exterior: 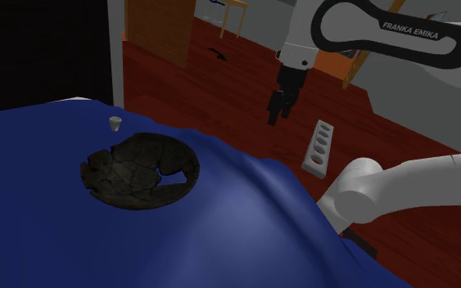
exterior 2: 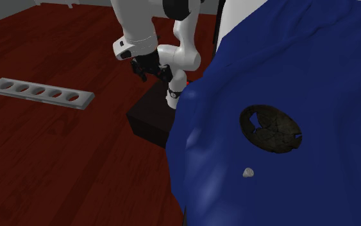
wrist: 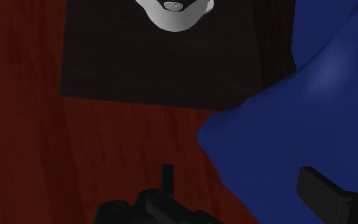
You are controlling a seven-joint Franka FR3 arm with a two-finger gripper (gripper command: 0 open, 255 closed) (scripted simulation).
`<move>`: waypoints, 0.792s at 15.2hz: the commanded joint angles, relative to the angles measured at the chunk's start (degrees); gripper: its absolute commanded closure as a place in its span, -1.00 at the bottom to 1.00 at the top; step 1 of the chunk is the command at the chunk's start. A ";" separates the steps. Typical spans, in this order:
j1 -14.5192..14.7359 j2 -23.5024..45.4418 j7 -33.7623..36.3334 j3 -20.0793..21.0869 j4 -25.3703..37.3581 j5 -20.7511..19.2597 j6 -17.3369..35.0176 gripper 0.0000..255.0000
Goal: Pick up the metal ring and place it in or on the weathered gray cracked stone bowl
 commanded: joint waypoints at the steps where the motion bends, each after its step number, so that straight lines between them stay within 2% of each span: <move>1: 0.90 1.86 3.07 2.48 1.47 1.88 1.10 -1.00; 7: 2.64 9.29 11.27 9.10 7.37 5.23 4.84 -1.00; 12: 3.52 16.81 18.28 14.37 14.05 5.97 7.55 -1.00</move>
